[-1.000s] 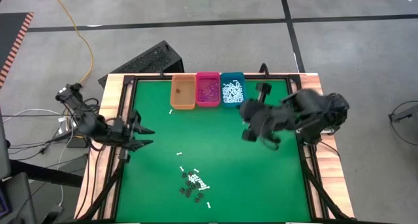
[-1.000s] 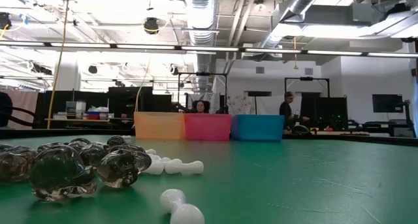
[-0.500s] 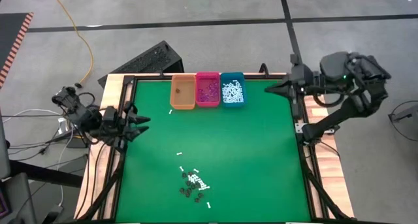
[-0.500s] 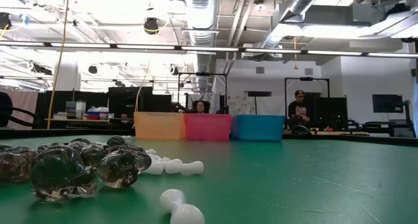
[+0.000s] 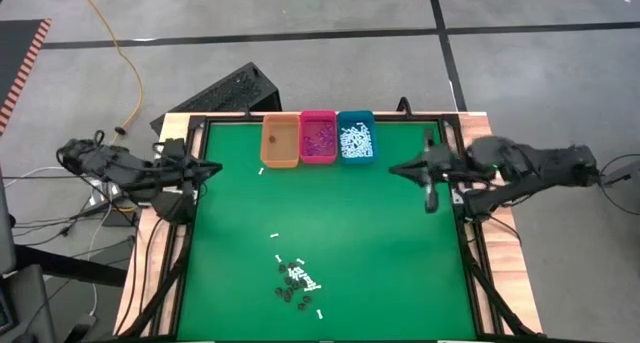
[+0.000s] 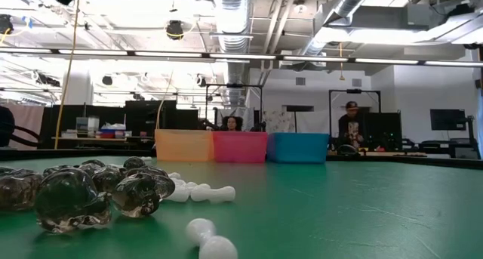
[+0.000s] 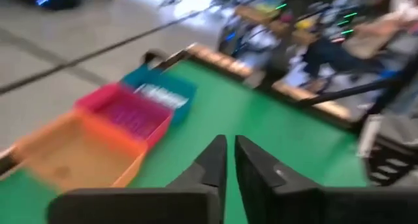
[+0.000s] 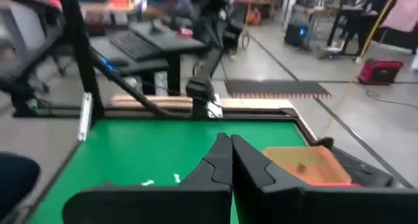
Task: Sort Halloween decoration
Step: Put the white bone toy into the blue bin
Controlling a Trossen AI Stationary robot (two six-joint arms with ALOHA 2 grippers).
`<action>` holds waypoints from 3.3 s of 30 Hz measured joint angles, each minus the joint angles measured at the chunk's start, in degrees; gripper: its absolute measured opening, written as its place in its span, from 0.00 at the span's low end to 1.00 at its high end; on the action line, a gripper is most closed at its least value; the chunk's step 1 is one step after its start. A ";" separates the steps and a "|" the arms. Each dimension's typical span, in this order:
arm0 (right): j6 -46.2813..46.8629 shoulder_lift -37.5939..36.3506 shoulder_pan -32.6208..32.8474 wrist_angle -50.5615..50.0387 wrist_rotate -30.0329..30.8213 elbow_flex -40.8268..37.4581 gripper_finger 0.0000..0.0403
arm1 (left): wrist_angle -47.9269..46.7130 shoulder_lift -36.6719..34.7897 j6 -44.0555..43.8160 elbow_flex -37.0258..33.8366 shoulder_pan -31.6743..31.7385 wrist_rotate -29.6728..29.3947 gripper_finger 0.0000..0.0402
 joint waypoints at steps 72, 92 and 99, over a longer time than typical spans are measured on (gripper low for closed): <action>8.06 0.24 7.91 29.83 8.53 -22.47 0.07 | 77.31 56.21 13.47 -43.44 52.16 27.45 0.00; 15.44 6.31 7.91 28.95 8.53 -22.45 0.07 | 83.34 56.09 -1.35 -39.42 28.71 43.98 0.00; 15.79 18.56 7.95 40.44 8.47 -22.43 0.10 | 82.74 51.08 -3.63 -34.33 23.64 45.19 0.00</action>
